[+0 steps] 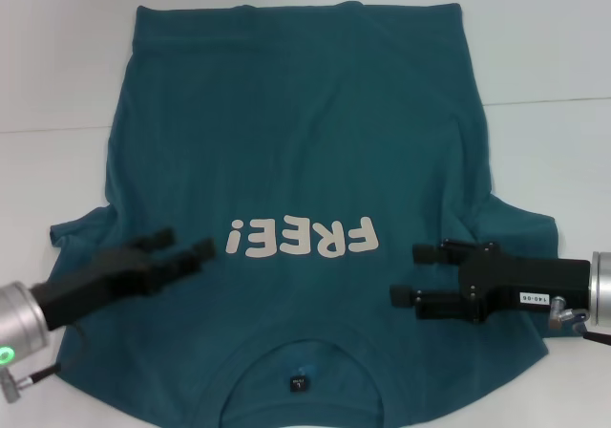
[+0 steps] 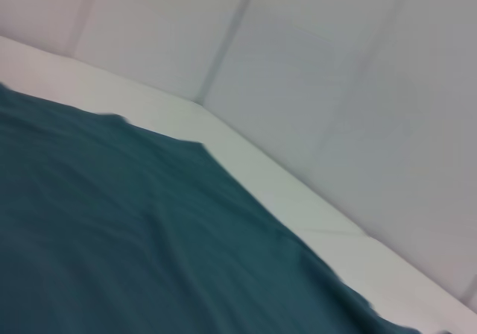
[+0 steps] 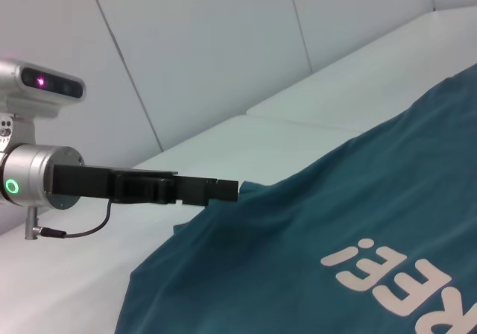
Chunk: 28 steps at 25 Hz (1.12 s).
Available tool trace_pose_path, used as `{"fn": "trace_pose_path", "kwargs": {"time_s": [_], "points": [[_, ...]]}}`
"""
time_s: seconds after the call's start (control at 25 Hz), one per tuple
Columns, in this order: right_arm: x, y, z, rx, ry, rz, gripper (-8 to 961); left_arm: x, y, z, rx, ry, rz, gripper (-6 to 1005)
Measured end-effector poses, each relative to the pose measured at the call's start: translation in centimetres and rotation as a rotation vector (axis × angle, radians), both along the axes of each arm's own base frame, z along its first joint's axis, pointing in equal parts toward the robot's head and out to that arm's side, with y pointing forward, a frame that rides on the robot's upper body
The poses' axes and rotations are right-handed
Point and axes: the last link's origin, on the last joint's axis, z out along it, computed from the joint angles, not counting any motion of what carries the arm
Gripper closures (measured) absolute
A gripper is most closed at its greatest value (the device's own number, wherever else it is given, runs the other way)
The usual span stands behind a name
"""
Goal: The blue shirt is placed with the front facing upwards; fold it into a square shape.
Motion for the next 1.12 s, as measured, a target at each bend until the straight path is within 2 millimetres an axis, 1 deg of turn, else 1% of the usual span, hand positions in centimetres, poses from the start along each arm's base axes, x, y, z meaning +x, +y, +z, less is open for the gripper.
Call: {"fn": "trace_pose_path", "kwargs": {"time_s": [0.28, 0.56, 0.72, 1.12], "points": [[-0.1, 0.0, 0.0, 0.023, 0.031, -0.012, 38, -2.6, 1.1, 2.3, 0.113, 0.03, 0.138, 125], [-0.4, 0.1, -0.2, 0.02, 0.044, -0.017, 37, -4.9, 1.4, 3.6, 0.182, 0.093, 0.235, 126], [-0.4, 0.2, -0.1, 0.02, 0.046, -0.019, 37, -5.6, 1.3, 4.0, 0.203, 0.115, 0.264, 126], [-0.3, 0.3, 0.2, 0.025, 0.046, -0.028, 37, -6.0, 1.5, 4.3, 0.216, 0.135, 0.281, 125]]}}
